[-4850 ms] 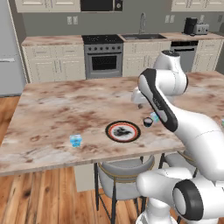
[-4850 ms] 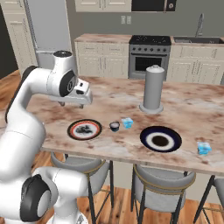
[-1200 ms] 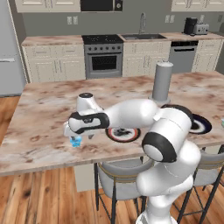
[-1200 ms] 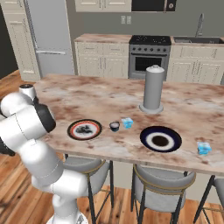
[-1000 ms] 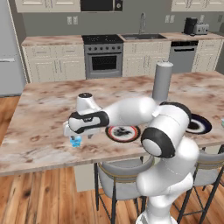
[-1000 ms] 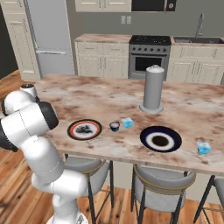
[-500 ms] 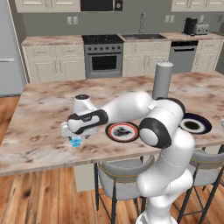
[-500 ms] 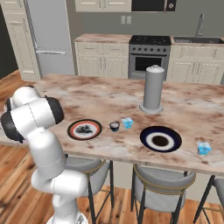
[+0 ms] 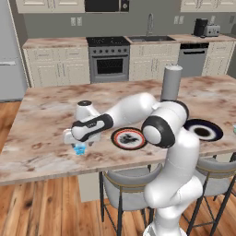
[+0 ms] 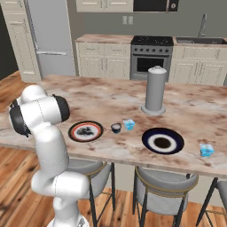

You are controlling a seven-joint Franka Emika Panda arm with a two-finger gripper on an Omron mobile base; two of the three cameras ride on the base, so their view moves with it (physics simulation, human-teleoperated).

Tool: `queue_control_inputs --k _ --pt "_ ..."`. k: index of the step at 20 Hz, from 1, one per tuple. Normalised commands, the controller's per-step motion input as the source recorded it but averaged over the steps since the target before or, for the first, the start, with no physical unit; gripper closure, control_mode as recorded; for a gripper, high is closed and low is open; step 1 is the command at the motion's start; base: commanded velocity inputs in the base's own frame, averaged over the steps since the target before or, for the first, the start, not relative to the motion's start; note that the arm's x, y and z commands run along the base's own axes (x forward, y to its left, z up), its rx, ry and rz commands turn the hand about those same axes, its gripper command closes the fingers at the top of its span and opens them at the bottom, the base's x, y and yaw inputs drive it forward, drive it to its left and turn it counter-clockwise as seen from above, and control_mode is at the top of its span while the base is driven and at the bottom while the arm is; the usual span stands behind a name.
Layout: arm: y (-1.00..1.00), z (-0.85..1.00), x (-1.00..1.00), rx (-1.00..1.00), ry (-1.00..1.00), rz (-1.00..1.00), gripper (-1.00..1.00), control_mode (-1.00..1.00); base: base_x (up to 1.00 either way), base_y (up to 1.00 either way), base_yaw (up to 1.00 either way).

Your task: Place two yogurt containers on each plate.

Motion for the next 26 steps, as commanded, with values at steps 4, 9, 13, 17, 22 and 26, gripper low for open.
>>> queue_control_inputs --k 4,9,13,17,22,26 --pt "0.1 -0.25 0.17 -0.05 0.0 0.0 -1.0 -1.0 0.0 0.0 0.0" --pt "0.1 -0.21 0.15 -0.04 0.0 0.0 -1.0 -1.0 0.0 0.0 0.0" --pt "0.08 -0.21 0.12 -0.03 0.0 0.0 -1.0 -1.0 0.0 0.0 0.0" --pt "0.01 -0.06 0.07 0.0 0.0 0.0 -1.0 -1.0 0.0 0.0 0.0" --pt "-0.01 0.0 0.0 0.0 0.0 0.0 -1.0 -1.0 0.0 0.0 0.0" --pt "-0.11 0.0 0.0 0.0 0.0 0.0 -1.0 -1.0 0.0 0.0 0.0"
